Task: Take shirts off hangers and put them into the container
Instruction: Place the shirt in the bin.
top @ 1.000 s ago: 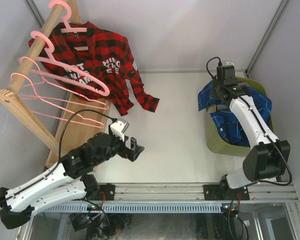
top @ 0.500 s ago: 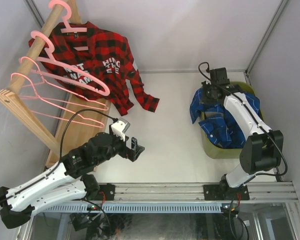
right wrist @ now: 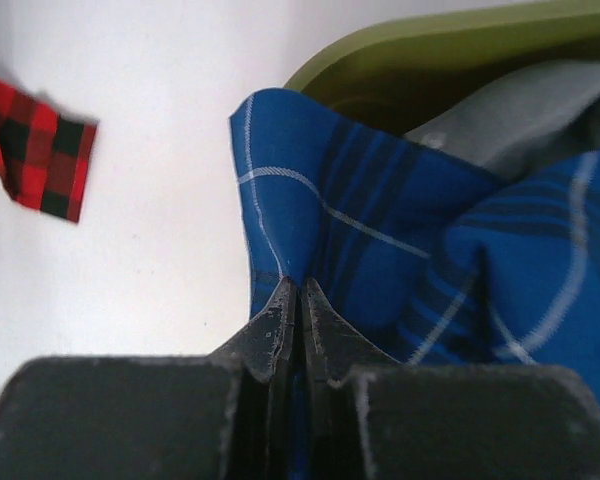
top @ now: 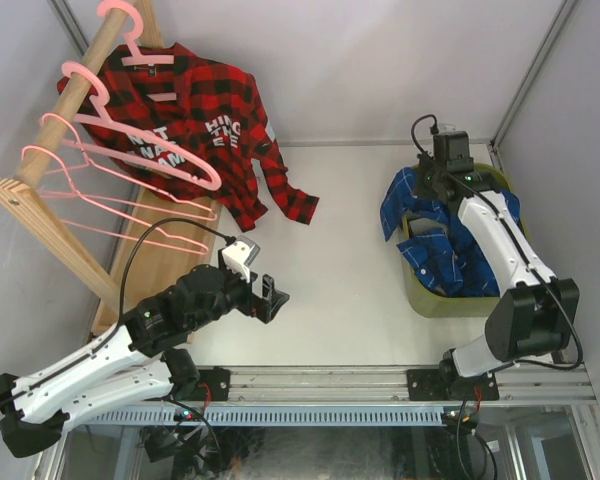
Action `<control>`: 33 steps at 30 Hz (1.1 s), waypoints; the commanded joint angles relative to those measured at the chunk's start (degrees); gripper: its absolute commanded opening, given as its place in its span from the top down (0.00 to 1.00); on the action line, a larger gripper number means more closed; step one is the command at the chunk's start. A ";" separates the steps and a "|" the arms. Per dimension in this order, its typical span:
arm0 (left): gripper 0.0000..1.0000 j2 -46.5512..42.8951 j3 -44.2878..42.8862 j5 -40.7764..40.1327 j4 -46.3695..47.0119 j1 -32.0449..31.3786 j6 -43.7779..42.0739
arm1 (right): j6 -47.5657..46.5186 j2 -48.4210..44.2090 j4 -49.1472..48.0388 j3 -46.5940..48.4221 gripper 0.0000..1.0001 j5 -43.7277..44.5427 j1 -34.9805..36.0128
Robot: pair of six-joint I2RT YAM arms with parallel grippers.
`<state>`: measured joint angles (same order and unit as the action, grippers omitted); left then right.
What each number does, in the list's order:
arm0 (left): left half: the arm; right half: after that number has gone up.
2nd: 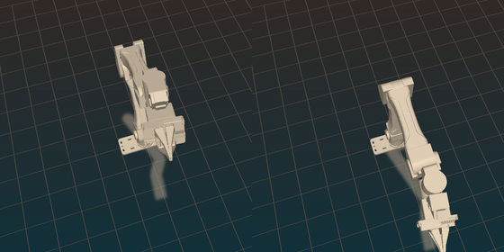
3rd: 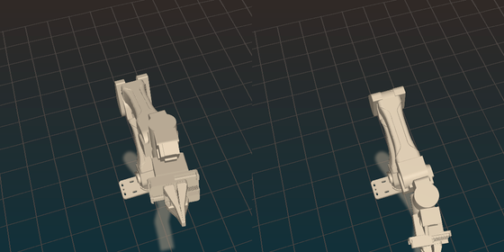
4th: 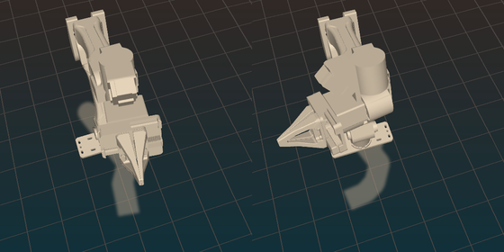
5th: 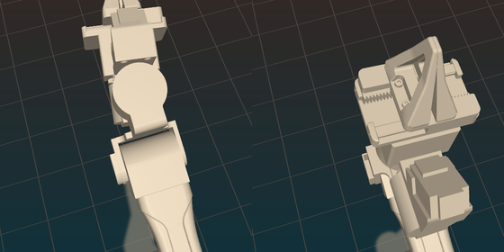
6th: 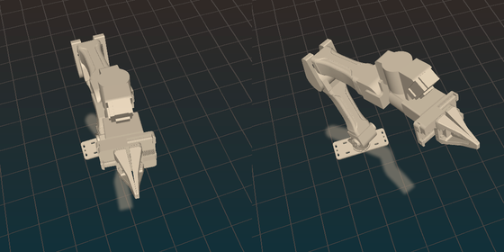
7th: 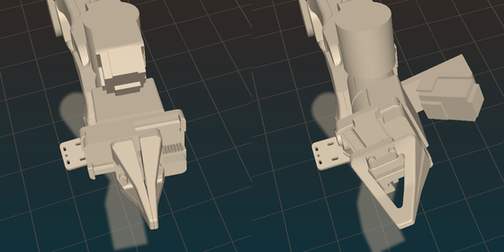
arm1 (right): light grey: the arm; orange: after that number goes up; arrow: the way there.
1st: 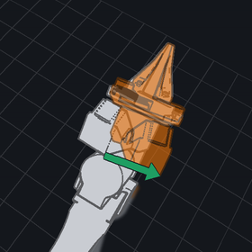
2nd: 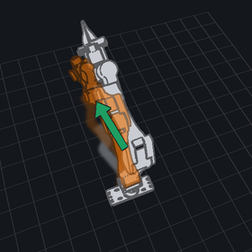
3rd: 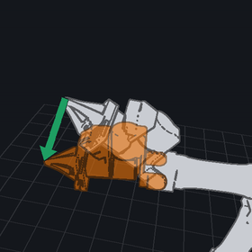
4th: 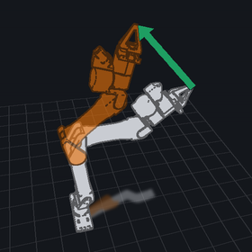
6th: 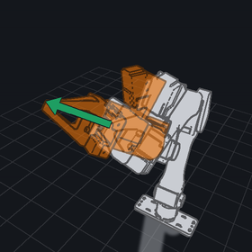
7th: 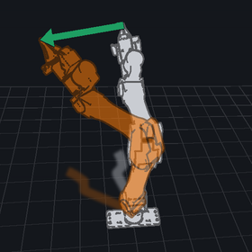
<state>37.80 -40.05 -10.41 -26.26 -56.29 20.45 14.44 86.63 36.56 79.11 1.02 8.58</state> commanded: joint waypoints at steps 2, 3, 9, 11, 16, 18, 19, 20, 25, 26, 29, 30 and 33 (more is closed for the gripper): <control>0.00 -0.80 0.74 -0.93 1.06 -0.13 0.56 | 2.56 -9.85 -7.90 0.39 1.00 13.28 -2.28; 0.00 -0.92 0.85 -1.07 1.05 -0.13 0.56 | 1.85 -11.51 -8.99 0.40 1.00 15.76 -2.62; 0.00 -0.77 0.90 -0.89 1.75 -0.13 0.65 | -5.78 -12.86 -9.91 0.39 1.00 29.22 -2.84; 0.00 -0.44 0.86 -0.63 2.00 -0.13 0.64 | -6.39 -11.94 -8.03 0.07 1.00 30.01 -2.86; 0.00 0.15 0.44 -0.03 2.02 -0.13 0.57 | -4.37 -11.11 -7.23 -4.05 1.00 25.54 -2.62; 0.00 0.08 0.46 0.04 2.00 -0.13 0.55 | -3.97 -10.07 -7.23 -5.62 1.00 18.21 -2.56; 0.00 0.00 0.50 -0.03 2.00 -0.13 0.55 | -3.78 -9.18 -6.93 -6.18 1.00 14.00 -2.60; 0.00 -0.11 0.57 -0.04 2.00 -0.13 0.56 | -3.72 -7.64 -6.25 -6.46 1.00 9.53 -2.52; 0.00 0.06 0.52 0.03 2.22 -0.13 0.80 | -2.20 2.71 -0.61 -6.73 0.96 2.20 -0.52; 0.00 0.08 0.47 0.05 2.24 -0.13 0.89 | -2.10 4.21 -0.08 -6.91 0.96 1.90 -0.18; 0.00 -0.10 0.41 0.17 2.11 -0.13 0.91 | -1.25 5.88 0.72 -7.33 0.95 3.47 0.13; 0.00 -0.14 0.41 0.11 2.02 -0.13 0.84 | -1.21 5.38 0.26 -7.99 0.95 3.94 0.08; 0.00 -0.42 0.58 -0.10 1.74 -0.13 0.82 | -0.74 2.84 0.06 -8.36 0.88 5.76 -0.20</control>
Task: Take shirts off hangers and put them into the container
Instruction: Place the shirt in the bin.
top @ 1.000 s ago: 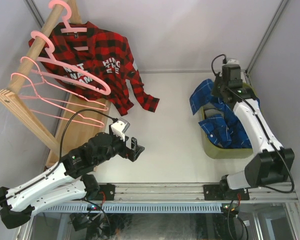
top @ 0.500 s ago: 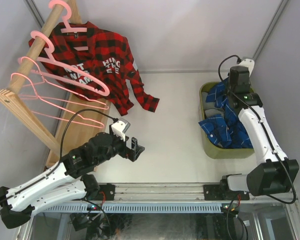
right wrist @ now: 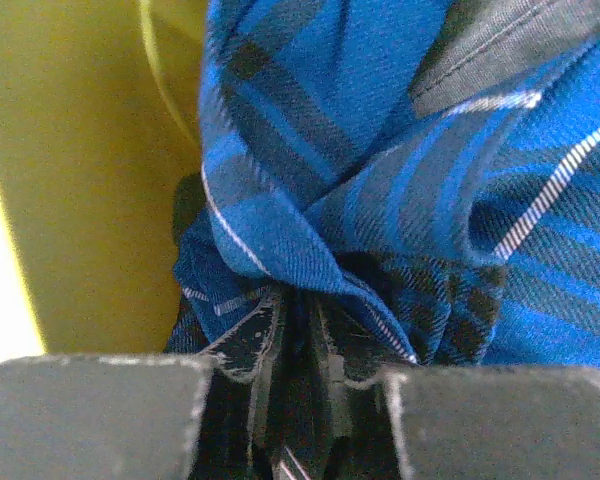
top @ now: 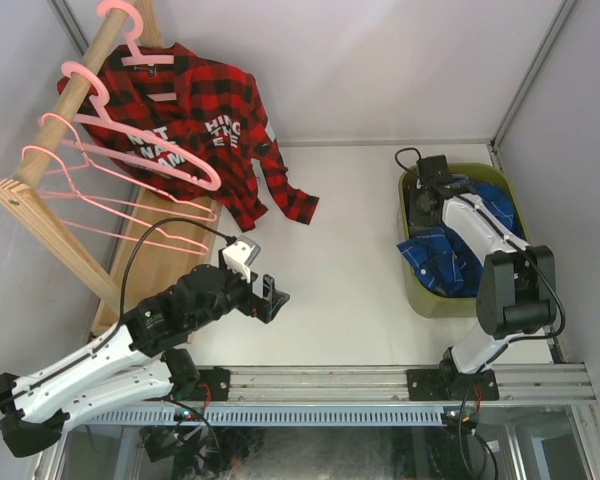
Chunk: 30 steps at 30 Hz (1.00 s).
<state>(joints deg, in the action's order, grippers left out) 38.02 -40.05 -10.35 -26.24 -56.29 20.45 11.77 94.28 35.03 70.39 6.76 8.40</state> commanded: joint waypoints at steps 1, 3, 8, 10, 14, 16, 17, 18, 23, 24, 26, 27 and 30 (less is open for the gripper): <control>0.00 -0.66 0.67 -0.22 1.79 -0.13 0.73 | 2.01 -6.25 1.62 0.36 0.83 -0.22 -0.12; 0.00 -0.58 0.70 -0.15 1.92 -0.13 0.69 | 2.17 -10.21 1.25 0.36 0.75 -0.37 -0.14; 0.00 0.09 0.75 0.19 2.56 -0.13 0.57 | 1.42 -19.38 0.96 -1.70 0.57 -2.20 -0.78; 0.00 0.33 0.85 0.22 2.86 -0.13 0.59 | 1.50 -22.32 1.76 -1.75 0.52 -3.84 -0.98; 0.00 0.86 0.77 0.32 2.95 -0.11 0.32 | 2.57 -27.02 4.07 -2.58 0.50 -7.97 -0.55; 0.00 1.00 0.78 0.23 2.95 -0.13 0.14 | 3.64 -28.76 5.38 -3.99 0.52 -8.84 0.15; 0.00 1.05 0.77 0.18 2.99 -0.13 0.13 | 4.59 -29.54 5.91 -4.85 0.54 -8.38 0.56; 0.00 1.07 0.79 0.22 3.03 -0.13 0.12 | 5.69 -30.40 6.20 -5.86 0.54 -7.71 0.95; 0.00 1.43 0.84 0.04 3.04 -0.13 0.12 | 11.31 -33.86 5.02 -13.83 0.57 -2.90 1.35; 0.00 1.51 0.85 0.03 3.16 -0.13 0.11 | 11.99 -34.05 4.05 -15.27 0.57 -2.62 1.35; 0.00 1.68 0.85 0.20 3.31 -0.13 0.21 | 13.21 -33.71 2.91 -17.42 0.58 -1.68 1.22; 0.00 1.78 0.73 0.24 3.22 -0.13 0.14 | 13.46 -33.38 2.26 -18.21 0.61 -0.60 1.18; 0.00 2.03 0.48 0.32 3.29 -0.13 0.11 | 14.22 -32.03 -0.39 -20.52 0.86 4.66 0.93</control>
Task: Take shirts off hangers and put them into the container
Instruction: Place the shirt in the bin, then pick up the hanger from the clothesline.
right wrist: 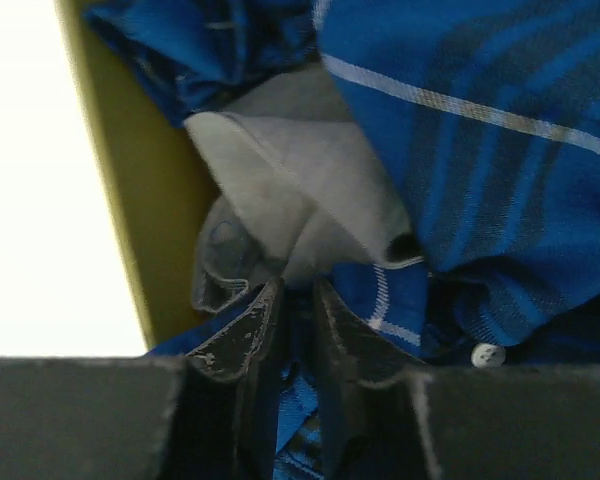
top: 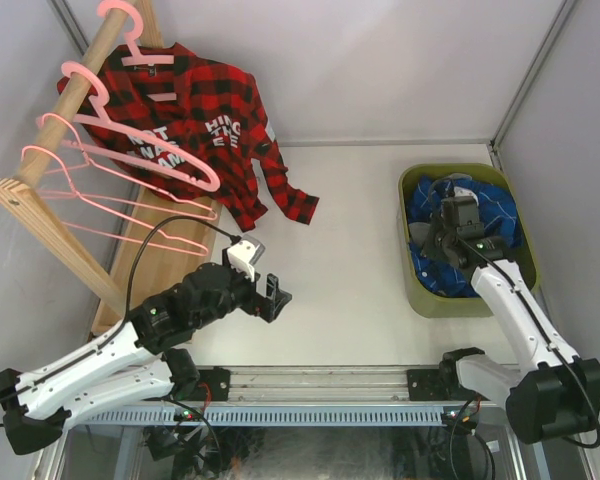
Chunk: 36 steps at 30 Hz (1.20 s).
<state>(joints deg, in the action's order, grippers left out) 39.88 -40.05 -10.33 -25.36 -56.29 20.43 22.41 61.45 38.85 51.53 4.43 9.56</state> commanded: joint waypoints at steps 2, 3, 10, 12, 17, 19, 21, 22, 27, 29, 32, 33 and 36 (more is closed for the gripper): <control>0.00 0.25 0.27 0.26 2.22 -0.13 0.14 | 4.22 1.56 -4.86 -2.71 0.94 10.93 -0.25; 0.00 0.25 0.24 0.22 2.17 -0.14 0.14 | 4.48 1.81 -5.22 -3.47 0.97 12.65 -0.25; 0.00 0.29 0.88 0.12 2.18 -0.13 0.31 | 1.94 6.04 -10.78 -11.21 0.96 -2.30 0.20; 0.00 0.43 0.91 0.13 2.26 -0.13 0.32 | 3.03 7.59 -10.72 -11.99 0.95 -1.24 0.85; 0.00 0.37 0.50 0.05 1.90 -0.13 0.27 | 1.67 3.92 -9.38 -10.24 0.86 5.87 1.95; 0.00 0.35 0.65 -0.19 1.90 -0.13 0.23 | 0.91 -1.29 -10.17 -9.23 0.80 6.77 1.80; 0.00 0.49 0.60 -0.24 1.90 -0.13 0.23 | 0.46 -5.63 -11.00 -8.19 0.74 6.63 1.52; 0.00 0.58 0.64 -0.11 1.98 -0.13 0.19 | 0.18 -7.58 -11.46 -7.82 0.69 5.88 1.32; 0.00 0.98 0.50 0.29 2.61 -0.13 0.32 | -1.75 -13.44 -14.13 -6.30 0.53 -3.33 0.74; 0.00 0.90 0.57 0.24 2.60 -0.13 0.26 | -1.49 -14.70 -15.11 -5.89 0.49 -5.89 0.73; 0.00 0.47 0.72 0.15 2.46 -0.13 0.31 | -1.38 -16.05 -18.24 -5.83 0.48 -10.46 0.74; 0.00 0.29 0.80 0.12 2.45 -0.13 0.34 | -1.32 -16.36 -19.38 -5.86 0.48 -12.10 0.81; 0.00 -0.06 0.94 -0.13 2.35 -0.13 0.32 | -0.99 -16.19 -23.87 -5.87 0.48 -17.81 0.93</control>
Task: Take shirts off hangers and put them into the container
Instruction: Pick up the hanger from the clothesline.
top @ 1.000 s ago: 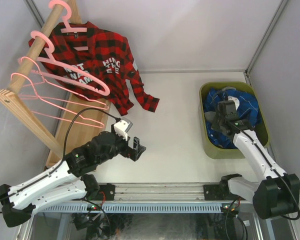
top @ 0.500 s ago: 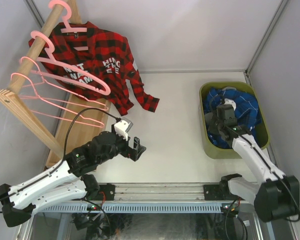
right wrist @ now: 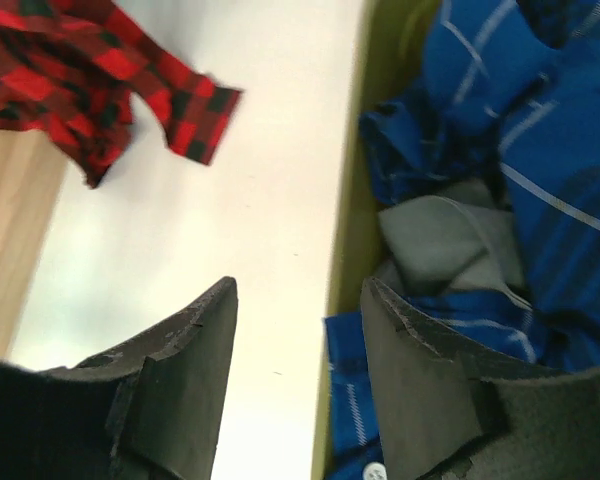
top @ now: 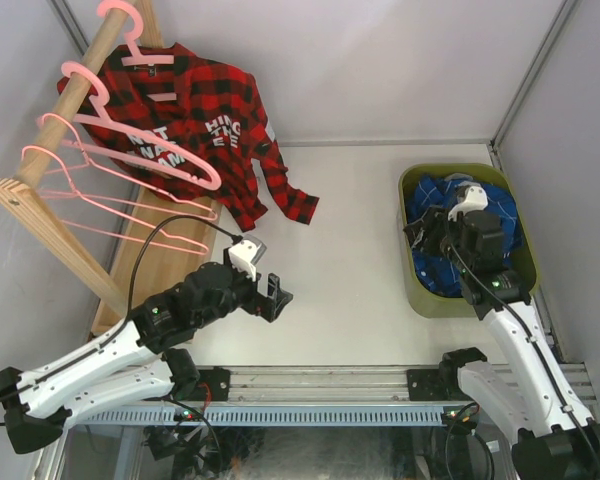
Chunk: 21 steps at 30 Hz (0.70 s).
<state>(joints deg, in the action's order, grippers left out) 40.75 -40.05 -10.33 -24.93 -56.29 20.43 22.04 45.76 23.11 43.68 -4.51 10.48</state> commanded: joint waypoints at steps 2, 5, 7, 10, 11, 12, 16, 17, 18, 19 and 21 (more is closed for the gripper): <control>0.00 -1.16 0.86 -0.10 1.83 -0.13 0.29 | -0.19 0.08 -11.62 2.02 0.48 -12.34 0.34; 0.00 -1.23 0.86 -0.09 1.67 -0.13 0.23 | -0.25 1.80 -17.16 2.37 0.48 -15.28 1.62; 0.00 -1.41 0.84 -0.25 1.41 -0.13 0.20 | -0.87 4.44 -20.55 4.27 0.48 -18.12 2.59; 0.00 -1.97 1.17 -0.23 1.29 -0.13 0.31 | -0.87 12.42 -21.74 11.23 0.48 -24.35 2.98; 0.00 -2.12 1.27 -0.16 1.36 -0.13 0.25 | -0.87 16.01 -20.44 14.95 0.48 -24.30 3.05; 0.00 -2.17 1.33 -0.08 1.29 -0.13 0.23 | -0.87 19.34 -18.86 18.87 0.48 -24.62 3.13; 0.00 -2.99 1.34 -1.38 0.06 -0.13 0.41 | -0.87 30.99 -18.48 31.28 0.48 -27.16 4.34; 0.00 -3.42 1.42 -1.62 -0.09 -0.16 0.62 | -0.87 32.51 -19.83 32.85 0.48 -27.22 4.90; 0.00 -3.97 1.67 -1.79 -0.12 -0.14 0.77 | -0.87 34.02 -21.32 34.27 0.48 -27.07 5.56; 0.00 -4.39 1.98 -1.88 -0.12 -0.13 0.91 | -0.87 35.38 -23.01 35.48 0.48 -26.97 6.20; 0.00 -5.11 2.44 -2.02 -0.31 -0.13 0.93 | -0.87 38.32 -25.28 38.54 0.48 -26.64 7.76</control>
<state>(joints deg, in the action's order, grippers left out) 37.39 -39.42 -10.94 -25.43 -56.29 20.47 21.82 80.79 4.78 76.36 -29.32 15.46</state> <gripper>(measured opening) 0.996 0.524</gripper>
